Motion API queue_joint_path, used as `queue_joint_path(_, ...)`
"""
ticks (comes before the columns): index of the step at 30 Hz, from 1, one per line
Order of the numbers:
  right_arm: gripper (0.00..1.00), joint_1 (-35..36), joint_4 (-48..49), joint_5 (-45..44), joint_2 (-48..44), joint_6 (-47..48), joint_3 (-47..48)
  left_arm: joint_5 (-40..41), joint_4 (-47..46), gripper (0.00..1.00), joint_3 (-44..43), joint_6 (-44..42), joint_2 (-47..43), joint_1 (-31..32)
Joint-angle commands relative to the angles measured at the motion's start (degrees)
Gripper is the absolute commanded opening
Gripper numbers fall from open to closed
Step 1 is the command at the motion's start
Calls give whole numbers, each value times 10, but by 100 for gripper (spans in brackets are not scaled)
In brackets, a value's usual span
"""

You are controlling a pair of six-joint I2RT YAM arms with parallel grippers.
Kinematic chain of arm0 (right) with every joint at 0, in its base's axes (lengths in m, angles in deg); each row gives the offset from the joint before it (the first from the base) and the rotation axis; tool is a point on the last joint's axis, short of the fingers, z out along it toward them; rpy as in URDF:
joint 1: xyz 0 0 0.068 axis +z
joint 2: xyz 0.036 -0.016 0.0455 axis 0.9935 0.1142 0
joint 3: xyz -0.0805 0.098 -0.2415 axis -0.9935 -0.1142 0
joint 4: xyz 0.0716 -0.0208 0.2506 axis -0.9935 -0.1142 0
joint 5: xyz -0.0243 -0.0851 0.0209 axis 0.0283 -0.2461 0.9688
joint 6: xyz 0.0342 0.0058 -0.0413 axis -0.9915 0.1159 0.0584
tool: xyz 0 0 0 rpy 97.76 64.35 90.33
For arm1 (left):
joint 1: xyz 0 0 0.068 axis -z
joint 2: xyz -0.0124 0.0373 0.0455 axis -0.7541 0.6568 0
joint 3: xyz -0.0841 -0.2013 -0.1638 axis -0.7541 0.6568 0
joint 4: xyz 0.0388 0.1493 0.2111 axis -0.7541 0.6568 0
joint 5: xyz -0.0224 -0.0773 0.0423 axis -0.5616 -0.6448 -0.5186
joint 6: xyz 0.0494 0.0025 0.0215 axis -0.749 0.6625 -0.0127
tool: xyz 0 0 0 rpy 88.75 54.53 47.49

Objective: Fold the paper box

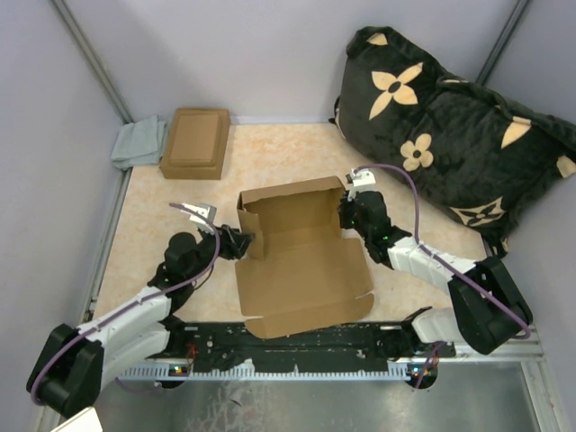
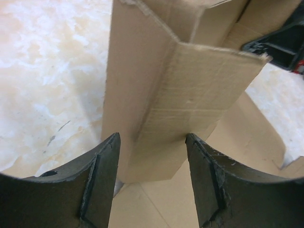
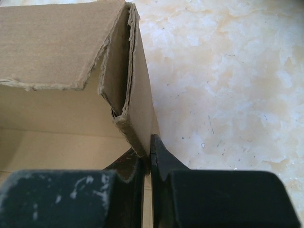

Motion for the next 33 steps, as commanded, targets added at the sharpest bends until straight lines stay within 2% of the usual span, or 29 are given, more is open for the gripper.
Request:
queue_joint_path(1, 4, 1, -7, 15, 11, -13, 17, 55, -45, 64, -5, -30, 41, 3)
queue_joint_path(9, 4, 4, -4, 16, 9, -15, 12, 61, -97, 64, -31, -37, 89, 6)
queue_joint_path(17, 4, 28, -1, -5, 3, -6, 13, 145, -91, 59, -74, -46, 159, 15)
queue_joint_path(25, 4, 37, 19, -10, -9, -7, 1, 241, -110, 44, -83, -70, 194, 33)
queue_joint_path(27, 4, 37, 22, -9, -11, -6, -1, 243, -126, 39, -81, -78, 201, 37)
queue_joint_path(31, 5, 38, 34, 1, -13, -5, -6, 229, -172, 23, -77, -93, 221, 49)
queue_joint_path(33, 5, 38, 42, 8, -15, -5, -10, 216, -203, 21, -71, -98, 233, 53)
